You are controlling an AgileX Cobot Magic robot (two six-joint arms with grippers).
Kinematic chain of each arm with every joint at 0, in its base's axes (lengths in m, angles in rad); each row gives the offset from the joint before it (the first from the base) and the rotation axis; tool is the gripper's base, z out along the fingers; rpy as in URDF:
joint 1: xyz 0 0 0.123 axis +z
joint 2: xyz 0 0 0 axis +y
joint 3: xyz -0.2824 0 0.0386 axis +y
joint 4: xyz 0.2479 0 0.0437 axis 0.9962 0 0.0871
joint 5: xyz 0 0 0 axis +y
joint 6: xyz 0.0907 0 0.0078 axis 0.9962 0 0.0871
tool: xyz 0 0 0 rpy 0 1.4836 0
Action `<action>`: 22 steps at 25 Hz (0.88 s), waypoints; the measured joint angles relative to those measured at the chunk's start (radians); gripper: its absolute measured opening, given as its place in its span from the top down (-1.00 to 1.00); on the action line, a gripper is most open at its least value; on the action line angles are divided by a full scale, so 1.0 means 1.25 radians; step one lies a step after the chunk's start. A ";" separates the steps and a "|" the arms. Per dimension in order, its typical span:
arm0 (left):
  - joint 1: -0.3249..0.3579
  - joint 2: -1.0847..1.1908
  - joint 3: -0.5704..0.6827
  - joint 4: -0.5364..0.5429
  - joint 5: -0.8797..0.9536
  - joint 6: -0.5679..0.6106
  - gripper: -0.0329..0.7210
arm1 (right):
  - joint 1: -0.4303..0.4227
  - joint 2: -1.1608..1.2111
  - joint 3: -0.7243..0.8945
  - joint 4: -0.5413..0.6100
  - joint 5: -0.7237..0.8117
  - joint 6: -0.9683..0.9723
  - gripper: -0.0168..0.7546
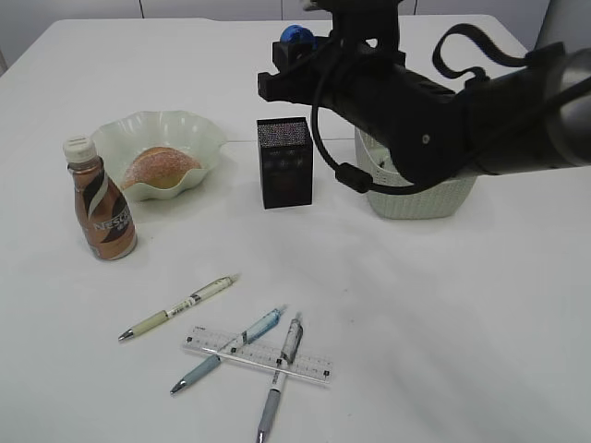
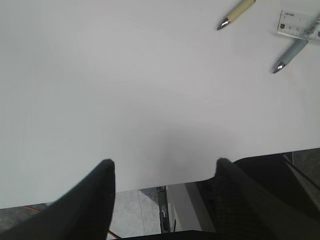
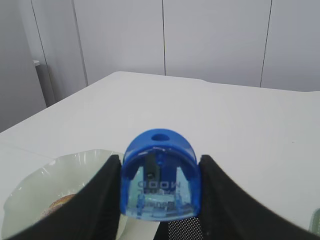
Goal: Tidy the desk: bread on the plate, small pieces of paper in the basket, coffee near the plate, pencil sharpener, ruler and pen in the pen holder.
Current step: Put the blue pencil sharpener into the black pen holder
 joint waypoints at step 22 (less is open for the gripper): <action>0.000 0.000 0.000 -0.002 -0.005 0.000 -0.28 | -0.040 0.281 -0.290 0.015 0.098 -0.003 0.15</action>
